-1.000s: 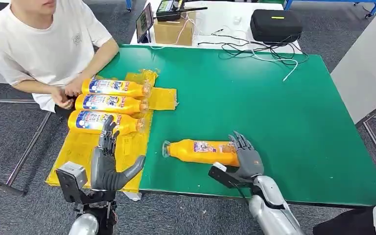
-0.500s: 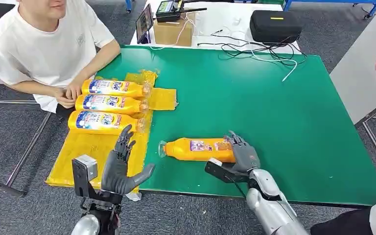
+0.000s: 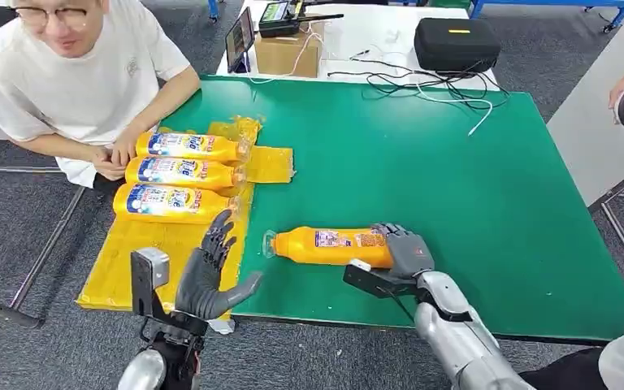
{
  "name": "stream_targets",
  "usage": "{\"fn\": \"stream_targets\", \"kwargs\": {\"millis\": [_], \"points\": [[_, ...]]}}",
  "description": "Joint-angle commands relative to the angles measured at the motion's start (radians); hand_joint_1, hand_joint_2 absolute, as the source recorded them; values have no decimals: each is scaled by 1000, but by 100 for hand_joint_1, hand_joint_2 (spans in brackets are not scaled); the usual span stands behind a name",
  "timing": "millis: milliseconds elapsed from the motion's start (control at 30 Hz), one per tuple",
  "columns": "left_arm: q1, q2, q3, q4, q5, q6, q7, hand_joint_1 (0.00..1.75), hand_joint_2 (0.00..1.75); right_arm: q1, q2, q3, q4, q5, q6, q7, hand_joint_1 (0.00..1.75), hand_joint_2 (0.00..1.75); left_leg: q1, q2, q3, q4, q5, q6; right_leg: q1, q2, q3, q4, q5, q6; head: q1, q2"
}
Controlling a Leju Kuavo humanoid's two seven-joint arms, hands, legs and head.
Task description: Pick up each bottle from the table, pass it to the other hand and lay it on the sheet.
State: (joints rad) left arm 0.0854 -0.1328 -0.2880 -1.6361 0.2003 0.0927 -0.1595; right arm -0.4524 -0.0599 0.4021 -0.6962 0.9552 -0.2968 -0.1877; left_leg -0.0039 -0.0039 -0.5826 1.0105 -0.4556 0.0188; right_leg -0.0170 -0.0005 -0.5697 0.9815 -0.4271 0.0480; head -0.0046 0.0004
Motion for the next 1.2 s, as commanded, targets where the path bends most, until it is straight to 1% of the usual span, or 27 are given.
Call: {"fn": "stream_targets", "kwargs": {"millis": [33,67,100,133,233,300,333,400,500,567,600,633,700,833,900,933,967,1000,1033,1067,1133,1200], "points": [[39,-8,0,-60,-14,80,-206,0,175,139,-13,-25,7,-128,-15,-144,175,175,2,-6,4,-3,1,-2,2,-6,7,-5,-1,-3,0,0],[51,-9,8,-98,-35,102,-235,0,175,154,-9,-43,-20,-157,-19,-162,175,175,2,-4,3,-2,0,-2,2,-4,6,-3,-1,-2,0,0],[62,-23,23,-118,-58,137,-290,0,175,173,6,-89,-45,-223,-14,-197,175,175,2,-3,3,-1,-1,-1,2,-3,5,-2,-1,-2,0,0],[79,-33,41,-157,-19,144,-300,0,175,205,3,-102,-102,-239,-21,-207,175,175,3,-3,3,-1,-1,-2,3,-4,5,-3,-2,-3,0,0],[87,-27,43,-155,4,142,-288,0,175,241,3,-138,-163,-302,5,-232,175,175,1,-3,2,-1,-2,-1,1,-3,4,-1,-1,-1,0,0],[56,-22,41,-83,-17,169,-303,0,175,242,-6,-174,-182,-342,-9,-263,175,175,1,-3,2,-1,-2,0,1,-2,3,-1,-1,-2,0,0],[46,-22,41,-62,-21,174,-305,0,175,239,1,-197,-183,-384,11,-278,175,175,1,-3,1,-1,-2,0,2,-2,3,-2,-1,-2,-1,0],[26,-34,40,7,16,180,-275,0,175,232,-6,-217,-172,-393,-2,-295,175,175,1,-3,1,-1,-1,0,1,-3,3,-2,-1,-2,0,0],[37,-46,30,37,24,192,-266,0,175,248,-4,-241,-185,-426,11,-305,175,175,1,-3,1,-2,-1,0,1,-3,3,-2,0,-2,0,0],[46,-35,8,50,52,206,-225,0,175,265,-7,-245,-210,-421,6,-299,175,175,2,-3,2,-2,-2,-1,3,-2,5,-4,0,-3,0,0],[54,-29,-5,60,63,214,-222,0,175,275,-7,-253,-233,-428,11,-301,175,175,0,-3,0,-1,-2,1,0,-2,2,-1,-1,-1,0,0],[61,-28,-10,66,61,217,-227,0,175,279,-7,-253,-244,-425,8,-304,175,175,0,-3,1,-1,-2,0,0,-2,3,-2,-1,-2,0,0],[68,-7,-51,86,85,184,-216,0,175,297,10,-268,-308,-449,2,-331,175,175,0,-2,2,-2,-2,0,0,-1,4,-3,-1,-2,0,0],[72,-6,-55,91,88,182,-223,0,175,300,15,-267,-324,-450,2,-322,175,175,0,-2,1,-1,-2,0,0,-1,2,-1,-1,-2,0,0],[86,20,-87,104,250,54,-109,0,175,309,40,-280,-368,-509,24,-363,175,175,0,-1,-2,-1,-3,0,0,0,-1,-1,-1,-2,0,0],[97,36,-114,114,276,14,-108,0,175,318,62,-282,-413,-542,34,-386,175,175,-1,0,-4,-1,-2,1,-1,1,-3,0,-1,-1,0,0],[101,41,-137,131,247,17,-155,0,175,331,78,-266,-473,-568,55,-391,175,175,-1,1,-2,-2,-3,0,0,2,-2,0,-1,-2,0,0],[97,37,-152,148,241,21,-165,0,175,342,89,-248,-518,-575,58,-387,175,175,0,3,-1,-1,-4,-1,0,3,-1,0,-1,-3,0,0],[91,36,-165,160,245,18,-172,0,175,349,96,-230,-552,-582,61,-378,175,175,-1,1,-4,-1,-3,0,-1,2,-3,0,-1,-2,0,0],[73,38,-188,182,242,-1,-187,0,175,351,105,-199,-583,-609,90,-384,175,175,0,2,-3,-1,-3,0,0,3,-2,0,-1,-2,0,0],[57,32,-198,205,244,-6,-194,0,175,348,113,-177,-593,-615,91,-377,175,175,0,2,-3,-1,-3,-1,0,3,-4,0,-1,-3,-1,0],[54,32,-197,205,244,-6,-194,0,175,350,111,-177,-591,-615,91,-377,175,175,0,0,-4,-1,-2,0,0,0,-4,0,-1,-2,0,0]]}}
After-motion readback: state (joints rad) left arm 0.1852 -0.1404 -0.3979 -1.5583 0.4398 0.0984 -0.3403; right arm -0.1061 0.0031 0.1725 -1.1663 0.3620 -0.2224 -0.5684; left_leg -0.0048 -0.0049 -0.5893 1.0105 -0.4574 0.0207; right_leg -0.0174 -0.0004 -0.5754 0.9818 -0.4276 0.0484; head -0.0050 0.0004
